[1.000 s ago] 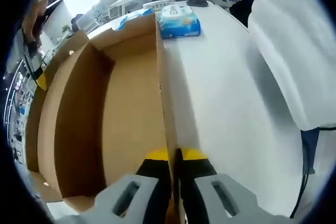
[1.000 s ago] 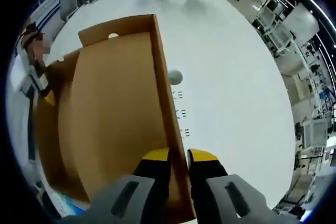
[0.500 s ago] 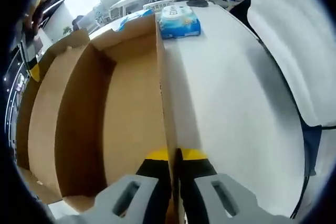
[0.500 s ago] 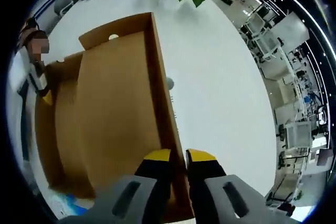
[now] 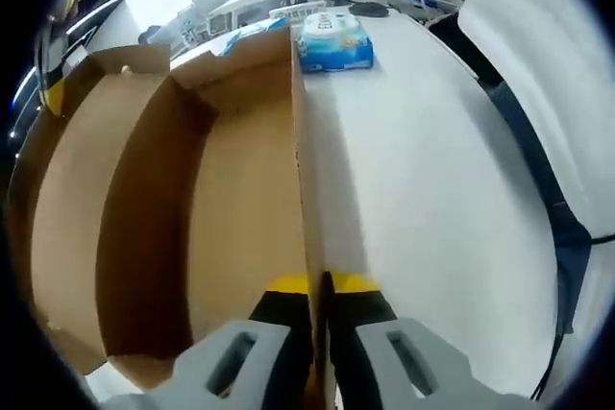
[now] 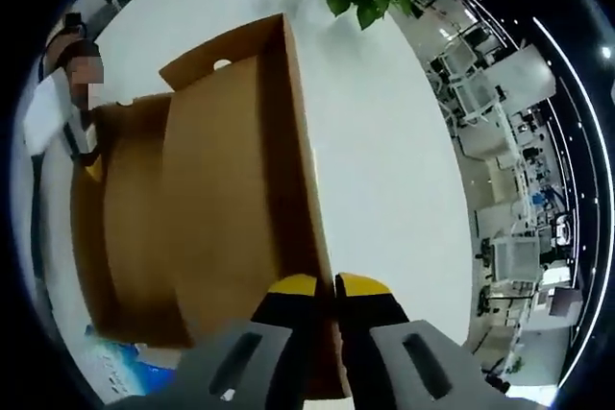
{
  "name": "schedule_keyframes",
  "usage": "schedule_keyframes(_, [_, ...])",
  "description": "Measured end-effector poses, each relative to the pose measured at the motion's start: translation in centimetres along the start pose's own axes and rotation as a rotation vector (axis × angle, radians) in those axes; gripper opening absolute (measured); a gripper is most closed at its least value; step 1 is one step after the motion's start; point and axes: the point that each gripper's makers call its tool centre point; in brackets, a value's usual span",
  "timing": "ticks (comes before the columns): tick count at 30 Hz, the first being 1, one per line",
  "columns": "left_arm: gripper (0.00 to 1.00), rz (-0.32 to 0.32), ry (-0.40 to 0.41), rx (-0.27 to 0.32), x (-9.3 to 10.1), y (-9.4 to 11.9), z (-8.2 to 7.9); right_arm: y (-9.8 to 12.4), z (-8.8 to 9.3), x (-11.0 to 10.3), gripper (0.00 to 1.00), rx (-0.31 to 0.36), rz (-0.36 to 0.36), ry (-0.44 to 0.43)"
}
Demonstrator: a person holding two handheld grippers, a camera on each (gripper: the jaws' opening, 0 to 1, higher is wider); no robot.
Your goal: Operate the shoe box by opening the lid, removing the specified soft item, and placing it in the target area until the item is outside and the box remains undamaged.
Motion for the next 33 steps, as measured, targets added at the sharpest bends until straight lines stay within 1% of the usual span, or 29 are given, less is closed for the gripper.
schedule_keyframes(5, [0.02, -0.003, -0.006, -0.012, 0.1, -0.1, 0.0, 0.9, 0.1, 0.0, 0.03, 0.014, 0.011, -0.002])
schedule_keyframes(7, [0.02, -0.005, -0.009, -0.016, 0.1, -0.2, 0.0, 1.4, 0.1, -0.2, 0.03, 0.013, 0.036, 0.036])
schedule_keyframes(9, [0.02, -0.006, -0.009, -0.018, 0.1, -0.3, 0.0, 1.9, 0.0, -0.4, 0.03, 0.012, 0.047, 0.041])
schedule_keyframes(16, [0.02, -0.014, -0.010, -0.017, 0.2, -0.3, 0.1, 2.9, 0.1, -0.7, 0.03, 0.029, 0.075, 0.039])
schedule_keyframes(21, [0.01, -0.007, 0.012, -0.004, 0.2, -0.4, 0.2, 3.4, 0.3, -1.0, 0.04, 0.031, 0.089, 0.050])
schedule_keyframes(29, [0.01, -0.009, -0.003, -0.019, 0.5, -0.8, 0.2, 4.8, 0.6, -1.8, 0.04, 0.043, 0.117, 0.064])
schedule_keyframes(33, [0.01, -0.005, 0.002, -0.016, 0.5, -0.8, 0.3, 5.2, 0.8, -2.0, 0.04, 0.051, 0.134, 0.056])
Point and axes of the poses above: the point that each gripper's makers call its tool centre point, and the gripper's own axes: y roughly backward along the fingers, x roughly to its right, z roughly out of its underside, and after that the axes turned 12 degrees about -x, right-handed
